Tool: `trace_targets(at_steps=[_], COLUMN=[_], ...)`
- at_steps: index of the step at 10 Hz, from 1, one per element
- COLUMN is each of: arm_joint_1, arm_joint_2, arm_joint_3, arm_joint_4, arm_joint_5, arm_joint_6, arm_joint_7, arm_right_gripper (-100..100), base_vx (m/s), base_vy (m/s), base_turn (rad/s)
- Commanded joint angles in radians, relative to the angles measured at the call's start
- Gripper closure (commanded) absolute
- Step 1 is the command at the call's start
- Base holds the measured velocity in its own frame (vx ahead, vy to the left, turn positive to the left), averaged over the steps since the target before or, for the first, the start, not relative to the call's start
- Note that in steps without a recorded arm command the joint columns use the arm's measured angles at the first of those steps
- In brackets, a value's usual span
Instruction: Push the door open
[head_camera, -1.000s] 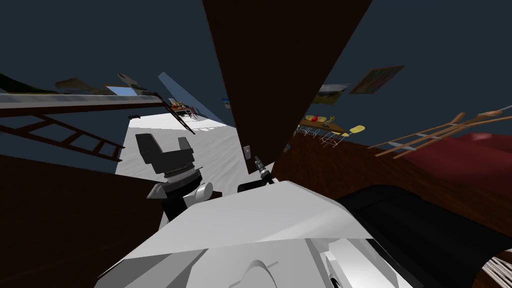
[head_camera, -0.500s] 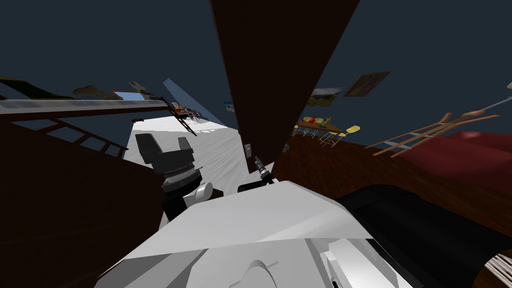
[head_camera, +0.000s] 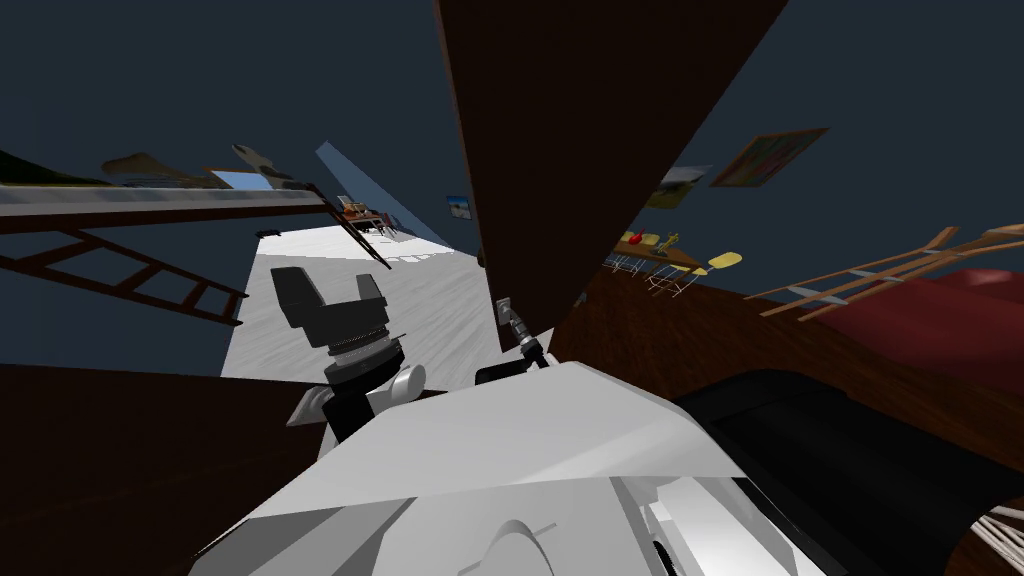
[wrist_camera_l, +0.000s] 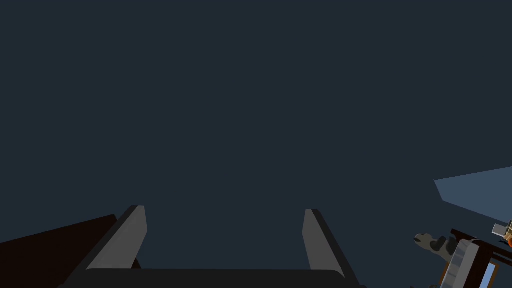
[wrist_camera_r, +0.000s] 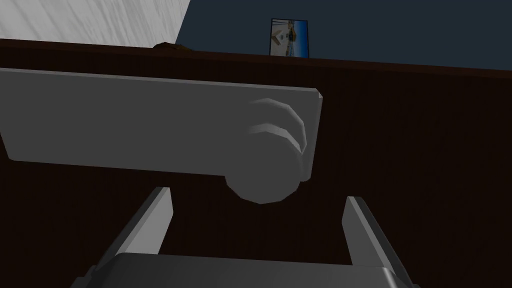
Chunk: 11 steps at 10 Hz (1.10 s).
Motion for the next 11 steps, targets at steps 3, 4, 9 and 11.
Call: trace_targets(at_steps=[3,4,9,11], arm_joint_1=[-0.017,-0.017,-0.017,-0.055], arm_joint_2=[0.020,0.020,0.020,0.009], arm_joint_3=[-0.006,-0.006,-0.006,0.003], arm_joint_4=[0.011,0.011,0.011,0.049], arm_joint_5=[-0.002,-0.002,-0.002,-0.050], arm_joint_6=[0.003,0.003,0.003,0.008], arm_joint_7=[0.004,0.004,0.004,0.041], arm_right_gripper=[-100,100,100,100], base_vx=[0.157,-0.011,-0.016,0.023], base_vy=[0.060,-0.003,-0.006,-0.007], base_turn=[0.011,-0.004,0.001,-0.135])
